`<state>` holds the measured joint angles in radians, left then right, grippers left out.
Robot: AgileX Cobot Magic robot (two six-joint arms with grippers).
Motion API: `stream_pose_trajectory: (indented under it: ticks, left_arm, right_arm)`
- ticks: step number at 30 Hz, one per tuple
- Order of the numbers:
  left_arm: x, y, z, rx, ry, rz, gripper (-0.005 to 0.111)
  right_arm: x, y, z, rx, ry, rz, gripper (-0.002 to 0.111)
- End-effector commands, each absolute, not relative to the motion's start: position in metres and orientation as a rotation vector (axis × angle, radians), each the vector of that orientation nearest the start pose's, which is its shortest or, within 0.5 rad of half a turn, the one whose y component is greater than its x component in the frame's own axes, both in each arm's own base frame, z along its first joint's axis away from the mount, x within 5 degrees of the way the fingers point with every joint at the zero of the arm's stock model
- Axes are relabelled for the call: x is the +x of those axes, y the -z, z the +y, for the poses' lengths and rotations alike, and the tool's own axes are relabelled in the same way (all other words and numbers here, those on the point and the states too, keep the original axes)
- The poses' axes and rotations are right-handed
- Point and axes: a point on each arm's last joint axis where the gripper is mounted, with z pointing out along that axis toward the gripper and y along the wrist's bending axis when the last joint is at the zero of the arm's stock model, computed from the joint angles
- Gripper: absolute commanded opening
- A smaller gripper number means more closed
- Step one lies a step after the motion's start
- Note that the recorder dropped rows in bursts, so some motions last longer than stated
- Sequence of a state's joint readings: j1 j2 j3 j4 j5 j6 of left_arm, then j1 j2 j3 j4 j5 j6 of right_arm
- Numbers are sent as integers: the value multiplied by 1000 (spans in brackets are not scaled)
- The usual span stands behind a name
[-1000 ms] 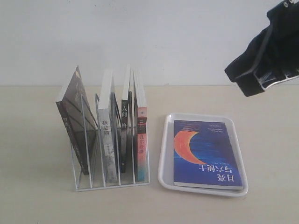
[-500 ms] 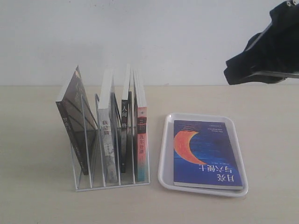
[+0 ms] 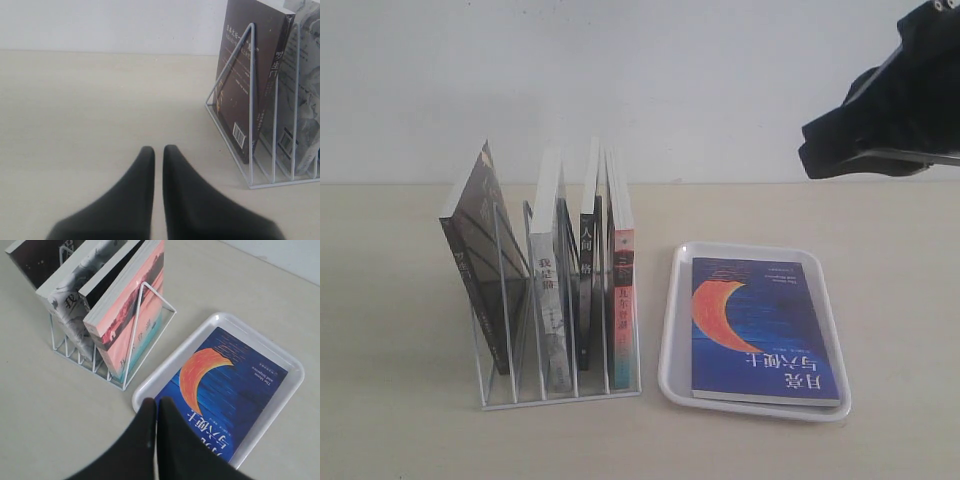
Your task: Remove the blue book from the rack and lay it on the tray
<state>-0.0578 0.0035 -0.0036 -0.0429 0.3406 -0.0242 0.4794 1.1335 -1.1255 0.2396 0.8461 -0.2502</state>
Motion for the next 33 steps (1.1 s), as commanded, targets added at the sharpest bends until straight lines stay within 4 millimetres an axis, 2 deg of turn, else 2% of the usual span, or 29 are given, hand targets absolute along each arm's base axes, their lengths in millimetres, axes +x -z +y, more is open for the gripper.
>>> stream_pose_trajectory:
  ticks: [1,2,4,6,9,11,12,15,17,21,23,28,33]
  left_arm:
    - [53,-183,-4,-6,100,1825,6]
    - [53,-183,-4,-6,100,1825,6]
    - [53,-182,-4,-6,100,1827,6]
    - [53,-182,-4,-6,100,1827,6]
    - [53,-182,-4,-6,100,1827,6]
    - [53,-182,-4,-6,100,1827,6]
    - [53,-182,-4,-6,100,1827,6]
    - [53,-182,-4,-6,100,1827,6]
    - [53,-183,-4,-6,100,1825,6]
    - [53,-183,-4,-6,100,1825,6]
    - [53,-183,-4,-6,100,1825,6]
    - [53,-183,-4,-6,100,1823,6]
    - [53,-183,-4,-6,100,1823,6]
  right_arm:
    - [196,-378,118,-725,-405,2212,0]
    - [193,-380,118,-615,-471,2247,0]
    - [184,-389,114,-536,-524,2231,0]
    - [167,-395,106,-407,-605,2171,0]
    - [144,-381,91,-286,-674,1975,0]
    - [127,-352,75,-207,-663,1872,0]
    - [115,-326,63,-137,-651,1830,0]
    - [93,-271,37,70,-625,1734,0]
    - [80,-247,26,152,-611,1681,0]
    - [58,-218,15,184,-597,1543,0]
    - [55,-213,13,204,-591,1505,0]
    - [55,-215,10,232,-569,1468,0]
    - [55,-215,10,129,-457,1471,0]
